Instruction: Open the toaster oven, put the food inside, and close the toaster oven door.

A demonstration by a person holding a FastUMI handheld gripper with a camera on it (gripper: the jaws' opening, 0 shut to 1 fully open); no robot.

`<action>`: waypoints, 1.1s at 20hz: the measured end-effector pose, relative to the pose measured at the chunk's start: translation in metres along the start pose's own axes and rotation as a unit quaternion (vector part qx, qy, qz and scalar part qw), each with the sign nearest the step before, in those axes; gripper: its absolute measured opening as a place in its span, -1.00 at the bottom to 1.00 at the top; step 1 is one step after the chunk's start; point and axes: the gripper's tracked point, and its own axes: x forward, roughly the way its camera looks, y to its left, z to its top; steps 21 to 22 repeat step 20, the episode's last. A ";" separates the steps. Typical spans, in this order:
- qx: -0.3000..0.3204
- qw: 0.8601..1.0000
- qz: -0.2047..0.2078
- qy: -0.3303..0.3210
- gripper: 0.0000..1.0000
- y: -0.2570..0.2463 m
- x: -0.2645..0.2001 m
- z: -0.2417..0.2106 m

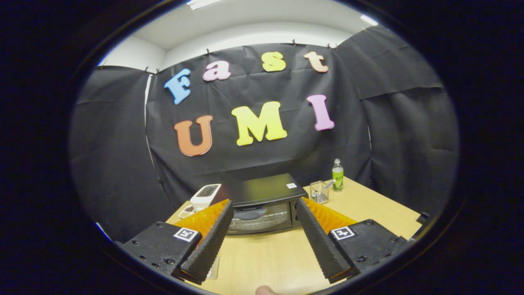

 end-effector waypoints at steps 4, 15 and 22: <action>-0.012 0.999 0.009 -0.033 1.00 0.005 -0.033 0.024; -0.109 0.988 0.051 -0.099 1.00 0.071 -0.081 0.032; -0.094 0.992 0.049 -0.074 1.00 0.070 -0.074 0.020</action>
